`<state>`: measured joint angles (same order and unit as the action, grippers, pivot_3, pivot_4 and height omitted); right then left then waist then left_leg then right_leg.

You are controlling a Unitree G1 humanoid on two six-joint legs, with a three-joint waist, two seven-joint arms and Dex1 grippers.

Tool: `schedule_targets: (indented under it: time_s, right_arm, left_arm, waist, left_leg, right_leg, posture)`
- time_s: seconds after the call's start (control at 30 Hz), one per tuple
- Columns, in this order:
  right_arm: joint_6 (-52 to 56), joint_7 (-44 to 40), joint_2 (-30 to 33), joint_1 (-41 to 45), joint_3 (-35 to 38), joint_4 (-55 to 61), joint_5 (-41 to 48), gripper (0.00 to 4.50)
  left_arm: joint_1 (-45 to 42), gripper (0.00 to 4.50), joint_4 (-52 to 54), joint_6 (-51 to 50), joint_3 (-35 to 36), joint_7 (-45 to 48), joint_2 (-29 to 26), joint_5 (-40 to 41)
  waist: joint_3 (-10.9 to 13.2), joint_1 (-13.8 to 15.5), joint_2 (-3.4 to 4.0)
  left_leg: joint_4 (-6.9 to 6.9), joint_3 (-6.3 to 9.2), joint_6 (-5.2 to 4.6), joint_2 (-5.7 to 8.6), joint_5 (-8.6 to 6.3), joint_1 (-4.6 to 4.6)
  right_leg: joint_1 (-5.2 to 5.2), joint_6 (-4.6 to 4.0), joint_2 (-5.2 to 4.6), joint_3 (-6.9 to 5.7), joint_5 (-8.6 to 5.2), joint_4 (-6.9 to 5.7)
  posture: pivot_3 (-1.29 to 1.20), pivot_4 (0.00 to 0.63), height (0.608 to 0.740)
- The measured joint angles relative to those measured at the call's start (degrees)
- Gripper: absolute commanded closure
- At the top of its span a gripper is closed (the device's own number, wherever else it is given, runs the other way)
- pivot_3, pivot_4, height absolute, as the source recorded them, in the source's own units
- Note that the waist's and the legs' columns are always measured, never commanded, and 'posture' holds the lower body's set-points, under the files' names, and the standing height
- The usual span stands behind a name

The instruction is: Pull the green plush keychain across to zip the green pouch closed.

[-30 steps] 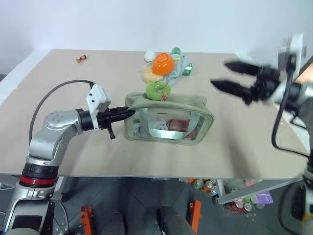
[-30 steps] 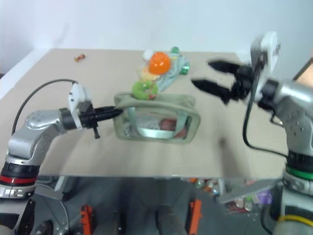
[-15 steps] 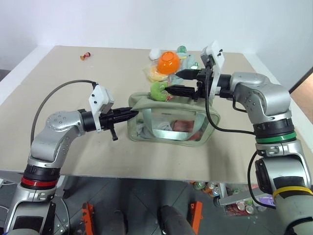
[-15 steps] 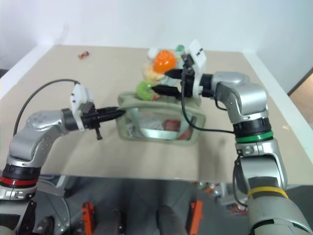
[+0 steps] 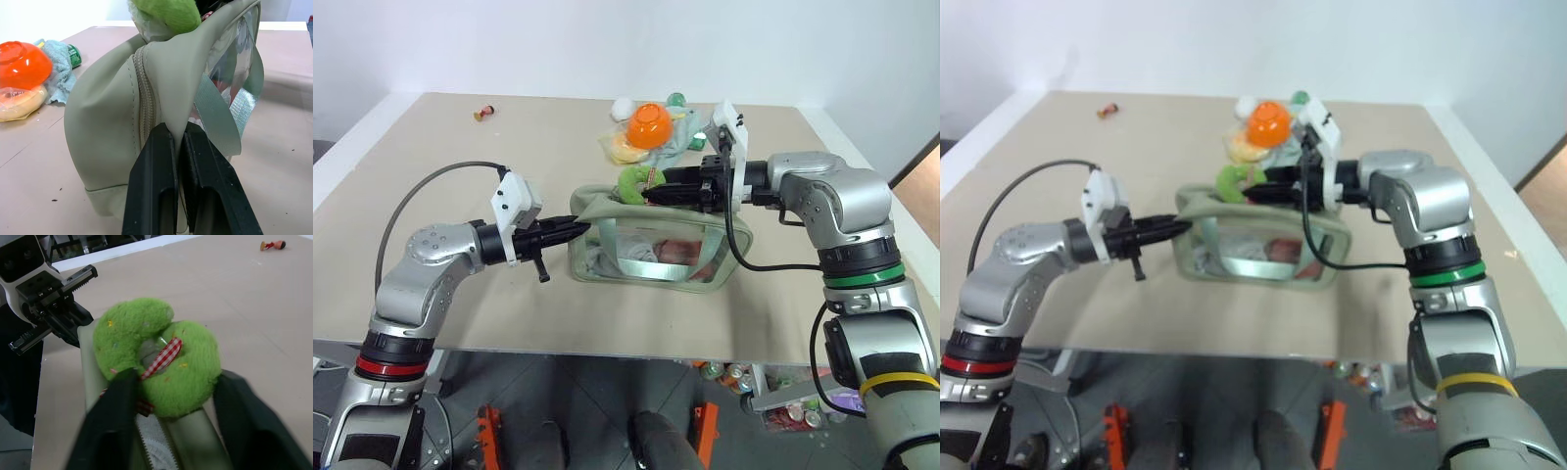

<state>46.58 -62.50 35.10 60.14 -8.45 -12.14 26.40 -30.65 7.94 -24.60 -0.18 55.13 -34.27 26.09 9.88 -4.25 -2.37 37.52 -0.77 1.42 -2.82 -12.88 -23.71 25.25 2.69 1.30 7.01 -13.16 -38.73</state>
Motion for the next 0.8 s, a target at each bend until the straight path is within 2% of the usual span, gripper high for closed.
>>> schedule_targets:
  time_s: [0.03, 0.07, 0.47, 0.63, 0.8]
  right_arm:
    - [0.0, -0.01, 0.0, 0.0, 0.0, 0.01, -0.22, 3.9]
    - [-0.03, -0.02, -0.01, 0.0, 0.0, 0.03, -0.54, 4.49]
    - [-3.12, -0.24, 1.66, -0.89, 1.67, 0.16, -0.76, 4.49]
    - [-6.22, -0.98, 7.0, -1.58, 7.11, 0.23, -0.69, 4.49]
    - [-7.27, -1.47, 11.37, -7.71, 9.55, 2.52, -0.69, 4.49]
  left_arm:
    - [-0.01, 4.5, -0.03, 0.14, -0.02, 0.01, 0.02, -0.2]
    - [-0.01, 4.5, -0.06, 0.57, -0.09, 0.03, 0.04, -0.43]
    - [-0.13, 4.5, -0.24, 0.83, -0.08, 0.23, 0.21, -0.66]
    - [-0.36, 4.5, -0.81, 0.76, -0.01, 0.19, 0.06, -0.76]
    - [-0.76, 4.5, -1.94, 1.0, 0.06, 0.27, -0.14, -0.86]
  waist:
    - [0.0, 0.0, 0.0]
    - [0.0, 0.0, 0.0]
    - [0.01, 0.11, 0.01]
    - [0.02, 0.07, 0.03]
    - [0.02, 0.05, 0.03]
  left_leg:
    - [0.0, 0.0, 0.0, 0.0, 0.0, 0.0]
    - [-0.01, 0.01, 0.0, 0.0, 0.0, 0.0]
    - [-0.01, 0.04, 0.0, 0.02, 0.0, -0.04]
    - [-0.01, 0.03, -0.01, 0.09, -0.01, -0.05]
    - [-0.02, 0.05, -0.01, 0.09, -0.01, -0.01]
  right_leg:
    - [0.0, 0.0, 0.0, 0.0, 0.0, 0.0]
    - [0.0, 0.0, 0.0, -0.01, 0.0, 0.0]
    - [0.0, 0.01, -0.03, -0.04, 0.0, 0.01]
    - [-0.01, 0.01, -0.11, -0.04, -0.01, 0.02]
    - [-0.02, 0.14, -0.09, -0.04, -0.09, 0.01]
  posture:
    - [0.0, 0.15, 0.74]
    - [0.0, 0.15, 0.74]
    - [0.0, 0.15, 0.74]
    - [0.0, 0.15, 0.74]
    - [0.0, 0.15, 0.74]
